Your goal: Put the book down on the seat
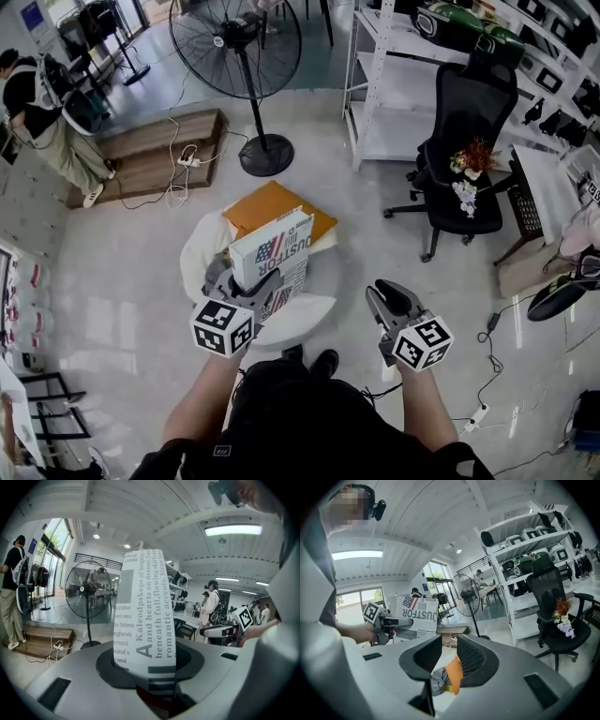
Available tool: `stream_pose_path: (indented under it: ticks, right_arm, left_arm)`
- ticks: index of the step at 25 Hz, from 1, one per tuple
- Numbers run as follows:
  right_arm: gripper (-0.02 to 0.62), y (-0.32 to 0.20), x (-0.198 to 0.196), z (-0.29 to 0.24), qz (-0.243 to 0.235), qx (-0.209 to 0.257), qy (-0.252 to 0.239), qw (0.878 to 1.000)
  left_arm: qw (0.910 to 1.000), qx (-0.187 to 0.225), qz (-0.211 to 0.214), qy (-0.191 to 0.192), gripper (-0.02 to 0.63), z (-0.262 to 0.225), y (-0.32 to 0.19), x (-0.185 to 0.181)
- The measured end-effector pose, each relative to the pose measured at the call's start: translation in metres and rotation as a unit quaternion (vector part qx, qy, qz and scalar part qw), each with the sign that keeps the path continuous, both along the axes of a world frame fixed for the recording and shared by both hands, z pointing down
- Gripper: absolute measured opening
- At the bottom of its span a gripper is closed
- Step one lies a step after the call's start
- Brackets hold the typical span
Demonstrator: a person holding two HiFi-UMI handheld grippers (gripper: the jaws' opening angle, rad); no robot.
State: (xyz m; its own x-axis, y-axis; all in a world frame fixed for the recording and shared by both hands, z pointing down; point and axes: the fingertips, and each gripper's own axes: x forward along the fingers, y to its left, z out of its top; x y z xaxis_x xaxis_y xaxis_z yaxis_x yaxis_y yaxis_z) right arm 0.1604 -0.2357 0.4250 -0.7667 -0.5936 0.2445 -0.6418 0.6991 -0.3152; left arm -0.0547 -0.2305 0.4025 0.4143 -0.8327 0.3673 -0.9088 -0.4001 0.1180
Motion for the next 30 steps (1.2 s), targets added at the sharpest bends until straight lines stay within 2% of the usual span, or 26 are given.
stream_pose_path:
  ticks: [9,15,22,30]
  right_arm:
    - [0.118,-0.020,-0.039,0.002,0.010,-0.006,0.039,0.999]
    - [0.129,-0.032,-0.071,0.001,0.012,-0.012,0.045,0.999]
    - [0.129,-0.045,-0.063,0.035,0.019,-0.048,0.045,0.998]
    - [0.129,-0.084,-0.051,0.092,0.010,-0.084,0.048,0.995]
  left_arm:
    - [0.9995,-0.004,0.021,0.021,0.160,0.017,-0.026,-0.038]
    - [0.9989,-0.021,0.035,0.025,0.158,0.033,-0.043,-0.061]
    - [0.9967,-0.054,0.056,0.023,0.158,0.067,-0.064,-0.044]
    - [0.9912,-0.112,0.068,0.019,0.158,0.132,-0.104,-0.012]
